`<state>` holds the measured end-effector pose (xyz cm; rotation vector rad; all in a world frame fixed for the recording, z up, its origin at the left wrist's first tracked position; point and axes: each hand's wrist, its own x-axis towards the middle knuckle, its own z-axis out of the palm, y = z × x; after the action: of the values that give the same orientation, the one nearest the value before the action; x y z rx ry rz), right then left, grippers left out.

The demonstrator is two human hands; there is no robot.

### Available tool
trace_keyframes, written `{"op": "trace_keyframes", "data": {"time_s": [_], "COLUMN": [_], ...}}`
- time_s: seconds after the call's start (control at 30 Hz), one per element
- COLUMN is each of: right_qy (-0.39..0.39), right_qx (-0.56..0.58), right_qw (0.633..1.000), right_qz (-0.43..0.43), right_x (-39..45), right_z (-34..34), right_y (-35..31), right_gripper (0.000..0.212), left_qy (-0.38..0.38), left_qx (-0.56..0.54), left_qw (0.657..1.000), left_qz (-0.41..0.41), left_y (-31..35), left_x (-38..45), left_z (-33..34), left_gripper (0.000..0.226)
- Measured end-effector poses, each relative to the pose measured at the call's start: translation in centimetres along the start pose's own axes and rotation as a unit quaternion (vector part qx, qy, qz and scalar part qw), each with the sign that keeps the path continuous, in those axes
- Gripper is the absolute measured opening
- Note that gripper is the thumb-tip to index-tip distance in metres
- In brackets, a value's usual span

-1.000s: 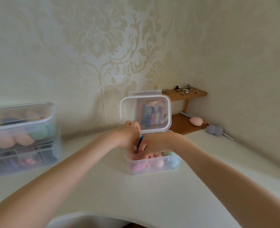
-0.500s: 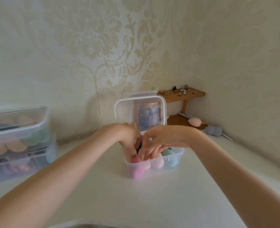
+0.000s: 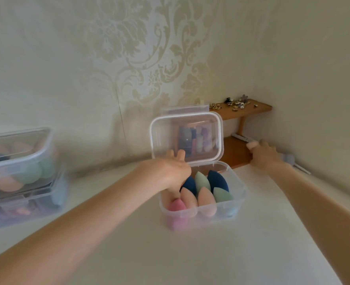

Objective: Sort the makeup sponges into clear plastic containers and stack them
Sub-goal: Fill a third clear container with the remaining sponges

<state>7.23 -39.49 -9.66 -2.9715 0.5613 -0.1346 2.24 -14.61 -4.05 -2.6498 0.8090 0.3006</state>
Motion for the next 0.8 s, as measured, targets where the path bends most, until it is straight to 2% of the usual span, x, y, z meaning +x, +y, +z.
{"op": "trace_keyframes", "data": {"time_s": [0.1, 0.2, 0.27, 0.3, 0.33, 0.37, 0.4, 0.47, 0.53, 0.6, 0.7, 0.8], "right_qy": [0.091, 0.19, 0.209, 0.188, 0.134, 0.045, -0.072, -0.28, -0.38, -0.455, -0.506, -0.477], "right_qx": [0.033, 0.136, 0.233, 0.281, 0.322, 0.363, 0.406, 0.44, 0.437, 0.421, 0.33, 0.247], "right_qw": [0.995, 0.972, 0.95, 0.941, 0.935, 0.925, 0.9, 0.827, 0.78, 0.75, 0.77, 0.818], "right_qz": [-0.005, 0.009, -0.008, -0.029, -0.059, -0.098, -0.141, -0.211, -0.237, -0.231, -0.208, -0.205], "right_x": [-0.5, -2.9, -4.9, -5.8, -7.0, -8.1, -9.2, -10.8, -11.4, -11.2, -10.8, -10.9], "right_z": [-1.1, -4.6, -7.1, -8.0, -8.9, -9.3, -9.5, -9.1, -8.1, -6.9, -5.9, -6.0], "right_y": [0.0, -1.0, -2.0, -2.6, -3.1, -3.7, -4.3, -5.2, -6.0, -6.7, -7.6, -8.8], "right_gripper": [0.03, 0.018, 0.017, 0.022, 0.029, 0.037, 0.039, 0.025, 0.013, 0.012, 0.017, 0.026], "left_qy": [-0.004, -0.024, -0.021, -0.013, -0.005, -0.001, -0.005, -0.016, -0.019, -0.007, 0.015, 0.03], "left_qx": [0.0, -0.039, -0.084, -0.109, -0.132, -0.144, -0.149, -0.145, -0.122, -0.103, -0.094, -0.089], "left_qw": [1.0, 0.999, 0.996, 0.994, 0.991, 0.989, 0.989, 0.989, 0.992, 0.994, 0.995, 0.996], "left_qz": [0.002, 0.01, 0.013, 0.014, 0.014, 0.015, 0.015, 0.028, 0.035, 0.026, 0.016, 0.006], "left_y": [0.0, -0.7, -1.3, -1.4, -1.4, -1.2, -1.0, -0.4, 0.0, 0.1, 0.1, 0.3], "left_x": [-0.1, -0.6, -0.8, -0.9, -0.9, -1.1, -1.3, -1.9, -2.4, -2.3, -2.3, -2.1], "left_z": [0.0, -0.2, -0.3, -0.3, -0.3, -0.4, -0.4, -0.3, 0.1, 0.8, 1.8, 2.1], "left_gripper": [0.033, 0.034, 0.033, 0.034, 0.037, 0.042, 0.046, 0.045, 0.033, 0.024, 0.025, 0.013]}}
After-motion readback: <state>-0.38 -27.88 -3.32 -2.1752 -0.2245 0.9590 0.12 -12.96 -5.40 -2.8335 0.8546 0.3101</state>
